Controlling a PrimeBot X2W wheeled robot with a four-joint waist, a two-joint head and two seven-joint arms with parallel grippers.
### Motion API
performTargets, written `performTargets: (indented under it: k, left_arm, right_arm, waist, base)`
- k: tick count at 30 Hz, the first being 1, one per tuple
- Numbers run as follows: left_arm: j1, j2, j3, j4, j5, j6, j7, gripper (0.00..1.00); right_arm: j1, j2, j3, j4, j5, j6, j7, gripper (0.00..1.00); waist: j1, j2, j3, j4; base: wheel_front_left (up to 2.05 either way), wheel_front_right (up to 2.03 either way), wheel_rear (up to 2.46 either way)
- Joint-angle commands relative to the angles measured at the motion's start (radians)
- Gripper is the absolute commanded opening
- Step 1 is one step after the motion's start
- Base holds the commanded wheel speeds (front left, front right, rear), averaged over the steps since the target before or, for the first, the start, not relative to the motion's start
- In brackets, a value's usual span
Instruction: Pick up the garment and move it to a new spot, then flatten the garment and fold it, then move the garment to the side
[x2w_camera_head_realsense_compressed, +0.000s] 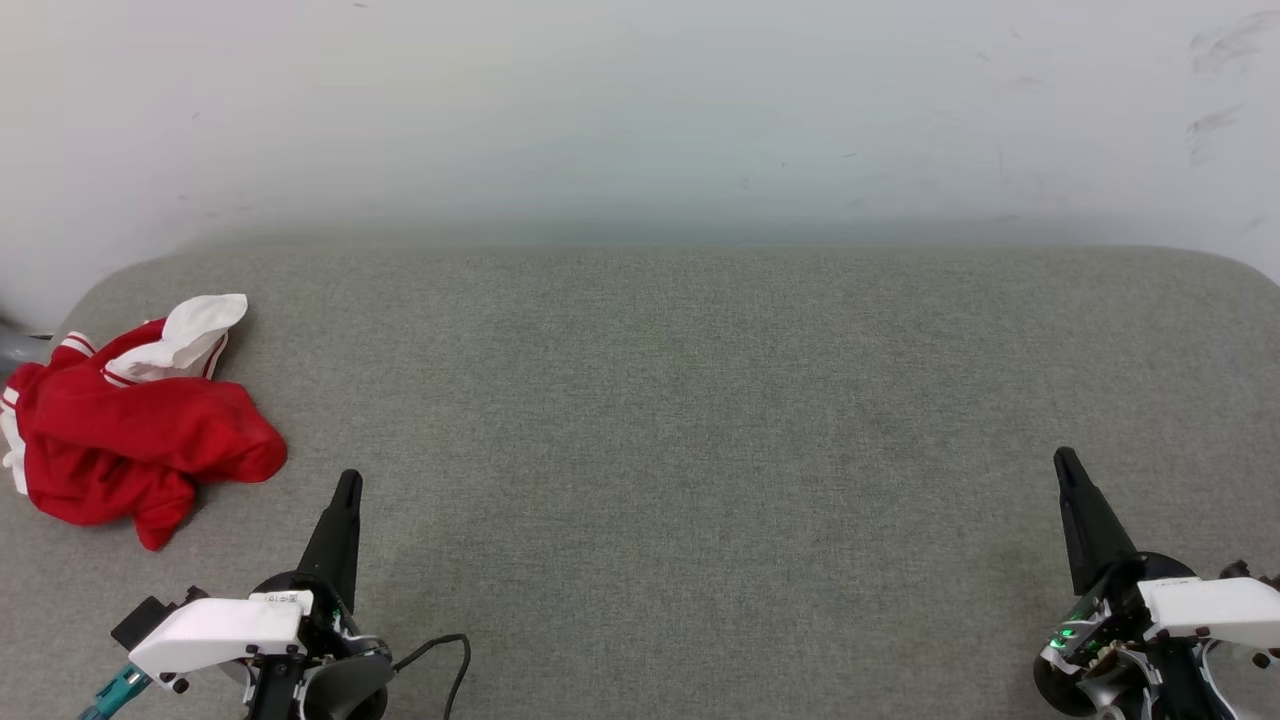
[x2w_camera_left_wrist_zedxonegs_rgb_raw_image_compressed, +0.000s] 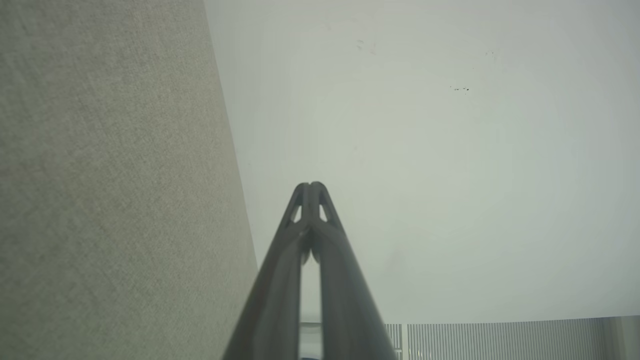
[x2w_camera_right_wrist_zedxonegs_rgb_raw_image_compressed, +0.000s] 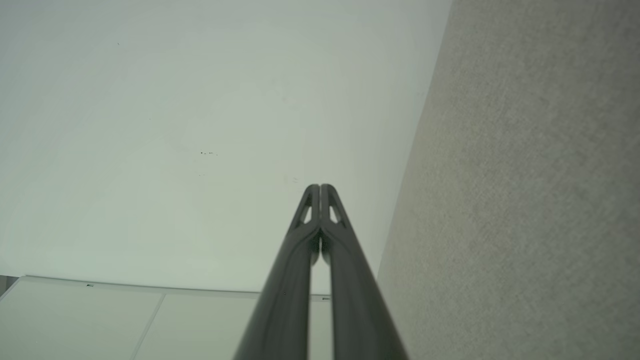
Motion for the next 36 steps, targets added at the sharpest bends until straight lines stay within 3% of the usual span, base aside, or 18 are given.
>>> performTargets:
  k: [1,20,21,31,36]
  left_arm:
    - [-0.006,-0.001,0.002,-0.001,0.000,-0.003,0.001,0.00]
    - [-0.006,-0.001,0.002,-0.001,0.000,-0.003,0.001,0.00]
    - [0.001,0.000,-0.001,0.003,0.000,0.000,0.000,1.00]
    - [0.031,-0.002,-0.011,0.008,0.017,0.000,-0.032,1.00]
    - [0.033,-0.002,0.000,-0.007,0.084,0.000,-0.057,1.00]
  right_arm:
    - [-0.007,0.001,0.000,0.000,0.004,-0.001,0.001,0.00]
    - [-0.007,0.001,0.000,0.000,0.004,-0.001,0.001,0.00]
    - [0.002,0.000,0.000,0.003,0.000,0.000,0.000,1.00]
    - [0.033,0.001,0.011,0.022,-0.024,0.000,-0.030,1.00]
    - [0.035,0.001,0.011,0.004,-0.105,0.000,-0.055,1.00]
  waist:
    - [0.0000,0.0000,0.000,0.000]
    - [0.0000,0.0000,0.000,0.000]
    - [0.0000,0.0000,0.000,0.000]
    - [0.0000,0.0000,0.001,0.000]
    - [0.0000,0.0000,0.003,0.001]
  base:
    - [0.00,0.00,0.00]
    - [0.00,0.00,0.00]
    - [0.00,0.00,0.00]
    - [0.00,0.00,0.00]
    - [0.00,0.00,0.00]
